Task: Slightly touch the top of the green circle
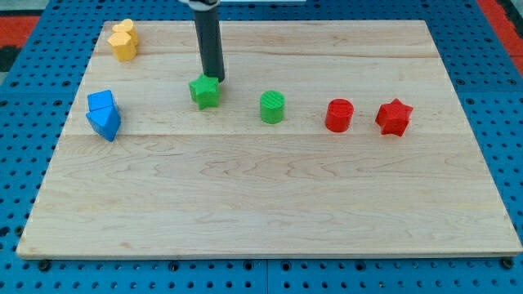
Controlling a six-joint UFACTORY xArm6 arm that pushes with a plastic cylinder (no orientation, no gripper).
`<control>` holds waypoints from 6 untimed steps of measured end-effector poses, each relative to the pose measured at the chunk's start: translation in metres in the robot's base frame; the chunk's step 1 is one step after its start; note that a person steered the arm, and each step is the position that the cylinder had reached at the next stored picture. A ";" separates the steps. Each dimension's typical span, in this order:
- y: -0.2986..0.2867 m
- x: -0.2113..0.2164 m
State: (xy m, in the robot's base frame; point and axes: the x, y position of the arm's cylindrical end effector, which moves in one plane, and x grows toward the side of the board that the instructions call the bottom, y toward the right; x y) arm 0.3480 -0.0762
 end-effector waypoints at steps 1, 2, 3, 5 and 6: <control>0.000 0.038; 0.032 0.012; 0.106 0.002; 0.107 0.044; 0.094 0.000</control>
